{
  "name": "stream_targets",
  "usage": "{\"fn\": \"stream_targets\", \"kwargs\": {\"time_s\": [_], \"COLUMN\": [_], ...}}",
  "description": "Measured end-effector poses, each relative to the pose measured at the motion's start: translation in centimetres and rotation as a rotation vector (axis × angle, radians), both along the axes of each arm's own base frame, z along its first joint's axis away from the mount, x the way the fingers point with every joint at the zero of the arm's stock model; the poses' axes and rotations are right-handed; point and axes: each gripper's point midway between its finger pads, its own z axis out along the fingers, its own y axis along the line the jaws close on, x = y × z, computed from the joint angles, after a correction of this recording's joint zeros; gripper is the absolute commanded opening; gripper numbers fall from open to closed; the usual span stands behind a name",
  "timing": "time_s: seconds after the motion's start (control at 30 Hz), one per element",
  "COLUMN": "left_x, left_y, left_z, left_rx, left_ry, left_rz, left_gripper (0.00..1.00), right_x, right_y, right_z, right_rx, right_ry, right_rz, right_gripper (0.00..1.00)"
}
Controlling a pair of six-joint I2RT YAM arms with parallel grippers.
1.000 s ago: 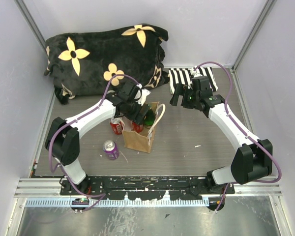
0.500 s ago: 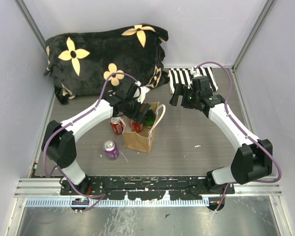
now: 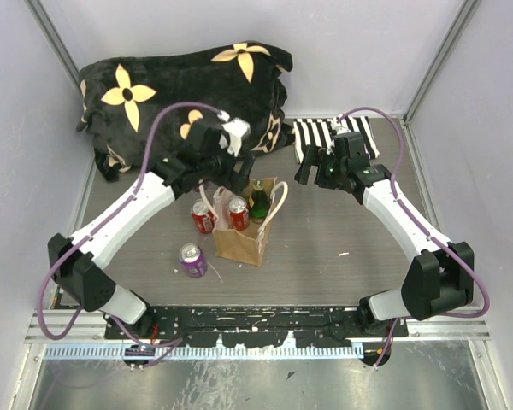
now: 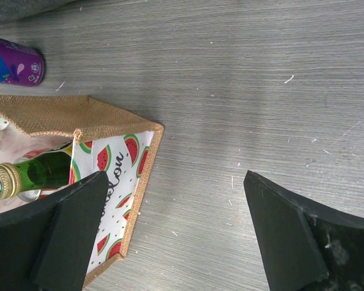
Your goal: Place the beverage into the canvas bag
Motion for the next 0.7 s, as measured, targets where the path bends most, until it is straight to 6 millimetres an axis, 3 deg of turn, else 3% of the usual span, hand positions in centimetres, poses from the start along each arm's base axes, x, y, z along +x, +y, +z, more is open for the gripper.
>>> {"fn": "stream_targets", "kwargs": {"time_s": [0.13, 0.17, 0.2, 0.27, 0.33, 0.37, 0.43, 0.6, 0.7], "left_x": [2.9, 4.3, 5.0, 7.3, 9.0, 9.5, 10.0, 9.5, 8.8], "left_y": [0.9, 2.1, 3.1, 7.5, 11.7, 13.1, 15.5, 15.8, 15.5], "left_z": [8.3, 12.4, 12.8, 16.2, 17.0, 16.7, 14.2, 5.3, 1.4], "left_rx": [-0.098, -0.153, -0.155, -0.186, -0.168, -0.153, -0.1, 0.015, 0.051], "left_ry": [-0.171, -0.247, -0.257, -0.319, -0.338, -0.331, -0.262, -0.019, 0.091], "left_rz": [0.047, 0.082, 0.11, 0.211, 0.305, 0.335, 0.374, 0.334, 0.314], "left_gripper": [0.94, 0.94, 0.93, 0.93, 0.93, 0.93, 0.93, 0.94, 0.94], "right_x": [0.0, 0.0, 0.0, 0.0, 0.0, 0.0, 0.0, -0.1, 0.0], "right_y": [0.0, 0.0, 0.0, 0.0, 0.0, 0.1, 0.1, 0.2, 0.3], "right_z": [0.0, 0.0, 0.0, 0.0, 0.0, 0.0, 0.0, 0.1, 0.1], "right_rx": [0.0, 0.0, 0.0, 0.0, 0.002, 0.002, 0.004, 0.009, 0.015], "right_ry": [0.0, 0.0, 0.0, 0.0, 0.0, 0.0, 0.0, 0.0, -0.003], "right_rz": [0.0, 0.0, 0.0, 0.0, 0.002, 0.003, 0.005, 0.009, 0.01], "right_gripper": [1.0, 1.0, 1.0, 1.0, 1.0, 1.0, 1.0, 1.0, 1.0]}}
